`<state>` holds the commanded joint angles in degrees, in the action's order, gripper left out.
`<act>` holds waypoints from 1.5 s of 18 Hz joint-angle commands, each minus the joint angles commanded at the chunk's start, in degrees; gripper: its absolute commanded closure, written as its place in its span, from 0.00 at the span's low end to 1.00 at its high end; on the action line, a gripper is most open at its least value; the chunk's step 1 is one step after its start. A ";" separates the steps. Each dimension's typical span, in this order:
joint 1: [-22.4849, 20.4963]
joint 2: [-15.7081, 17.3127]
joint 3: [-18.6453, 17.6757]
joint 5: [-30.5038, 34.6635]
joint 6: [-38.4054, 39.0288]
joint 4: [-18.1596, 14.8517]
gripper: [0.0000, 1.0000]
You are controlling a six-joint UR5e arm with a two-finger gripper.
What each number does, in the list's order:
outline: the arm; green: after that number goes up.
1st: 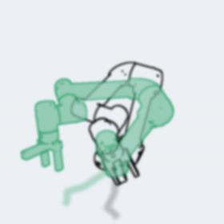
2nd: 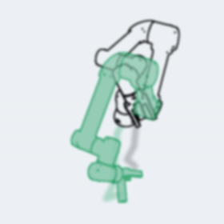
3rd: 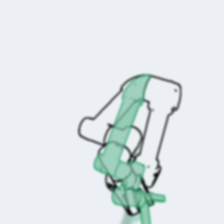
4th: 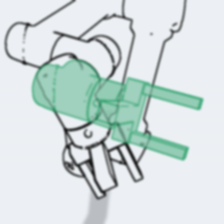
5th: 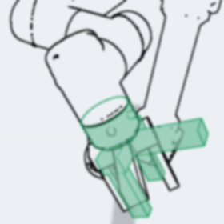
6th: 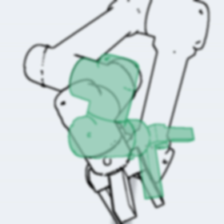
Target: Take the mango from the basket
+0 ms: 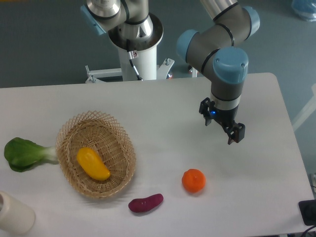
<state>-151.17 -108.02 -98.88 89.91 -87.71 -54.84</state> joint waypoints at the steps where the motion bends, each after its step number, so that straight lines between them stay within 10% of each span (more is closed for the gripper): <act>1: 0.00 0.00 0.00 0.00 0.00 0.00 0.00; 15: 1.23 0.26 -1.58 -0.88 9.73 -0.26 0.00; 27: 16.16 2.46 -1.85 -0.61 35.93 -1.67 0.00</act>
<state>-135.01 -105.56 -100.72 89.30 -51.79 -56.51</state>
